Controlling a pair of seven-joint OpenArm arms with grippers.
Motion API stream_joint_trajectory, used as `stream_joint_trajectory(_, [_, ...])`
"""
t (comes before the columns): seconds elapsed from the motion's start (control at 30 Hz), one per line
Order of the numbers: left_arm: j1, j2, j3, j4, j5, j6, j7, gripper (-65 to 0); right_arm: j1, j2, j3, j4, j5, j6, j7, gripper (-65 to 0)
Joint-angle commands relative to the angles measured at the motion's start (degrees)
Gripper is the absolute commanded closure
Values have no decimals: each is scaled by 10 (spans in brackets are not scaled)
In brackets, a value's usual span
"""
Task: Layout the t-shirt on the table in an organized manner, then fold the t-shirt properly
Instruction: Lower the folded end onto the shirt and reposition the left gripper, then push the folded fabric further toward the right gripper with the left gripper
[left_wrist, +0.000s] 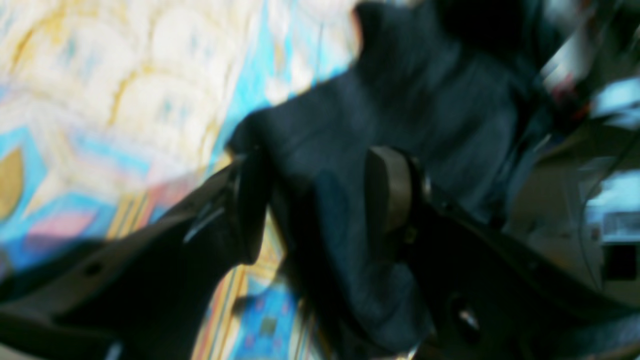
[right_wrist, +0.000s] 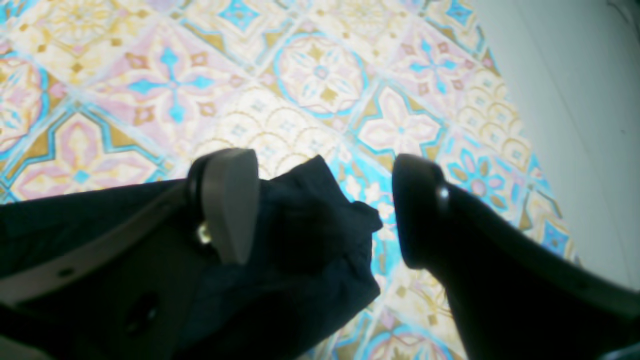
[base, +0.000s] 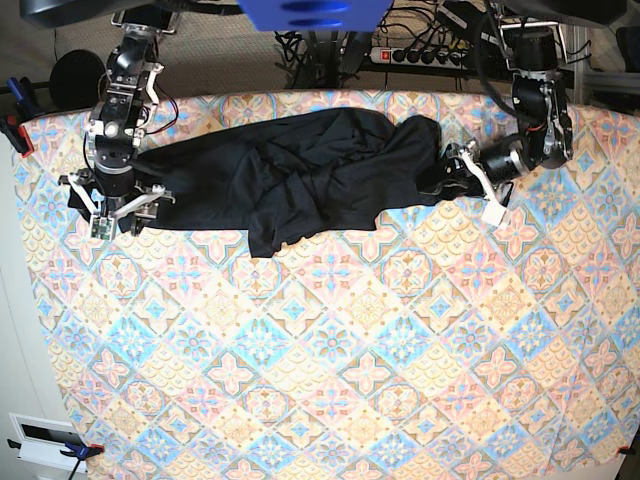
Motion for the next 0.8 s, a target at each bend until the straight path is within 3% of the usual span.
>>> stream_joint_trajectory(0.0, [7,11,5,-20,83,41,32,-315,4,7,3,9,-2,-4,15,-403])
stream_joint_trajectory(0.13, [7,22,14,-21,84,41,36,-272,4,7,3,9,-2,-4,15,-403])
stream_joint_trajectory(0.3, [5,32,47,-20,84,40,33,0,4,7,3,8,-2,-4,15,-403])
stream_joint_trajectory(0.47, [-16,31,109,6,83,39,33,0,4,7,3,7,-2,-4,15,-403])
stream_joint_trajectory(0.77, [-49,29,231,216,83,39,37,0,4,7,5,8,-2,-4,15,-403])
